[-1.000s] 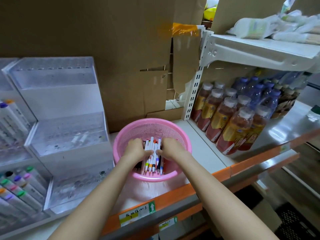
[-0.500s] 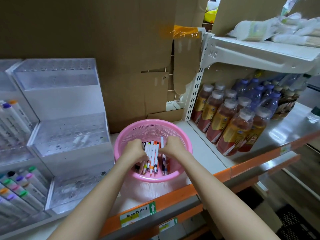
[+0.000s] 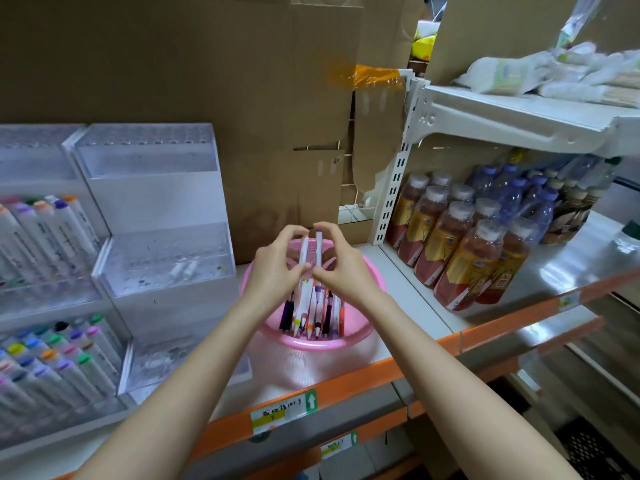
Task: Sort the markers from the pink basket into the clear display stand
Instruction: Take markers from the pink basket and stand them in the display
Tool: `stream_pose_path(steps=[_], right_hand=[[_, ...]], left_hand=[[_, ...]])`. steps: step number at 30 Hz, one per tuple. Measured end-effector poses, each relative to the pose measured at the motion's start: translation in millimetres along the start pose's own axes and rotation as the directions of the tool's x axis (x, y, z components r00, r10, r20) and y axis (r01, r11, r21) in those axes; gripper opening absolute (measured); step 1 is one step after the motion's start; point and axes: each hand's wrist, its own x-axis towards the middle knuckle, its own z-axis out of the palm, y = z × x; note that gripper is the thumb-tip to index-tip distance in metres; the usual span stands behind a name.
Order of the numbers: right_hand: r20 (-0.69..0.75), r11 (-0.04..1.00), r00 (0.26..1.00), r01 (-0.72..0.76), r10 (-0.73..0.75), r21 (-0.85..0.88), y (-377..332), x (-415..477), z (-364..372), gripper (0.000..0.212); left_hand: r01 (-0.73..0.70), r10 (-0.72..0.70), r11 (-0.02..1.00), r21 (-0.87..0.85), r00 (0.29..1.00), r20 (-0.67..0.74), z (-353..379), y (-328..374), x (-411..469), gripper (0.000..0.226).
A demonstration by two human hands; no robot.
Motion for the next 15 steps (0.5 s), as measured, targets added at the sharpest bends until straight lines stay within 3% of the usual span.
stream_pose_path(steps=[9, 15], right_hand=[[-0.06, 0.977, 0.981, 0.189, -0.184, 0.094, -81.5, -1.8, 15.1, 0.068], [0.003, 0.942, 0.96, 0.273, -0.279, 0.195, -146.6, 10.6, 63.4, 0.061]], left_hand=[[-0.103, 0.094, 0.995, -0.017, 0.954, -0.285, -86.9, 28.5, -25.6, 0.041], [-0.085, 0.093, 0.996, 0.037, 0.932, -0.35, -158.5, 10.8, -47.3, 0.044]])
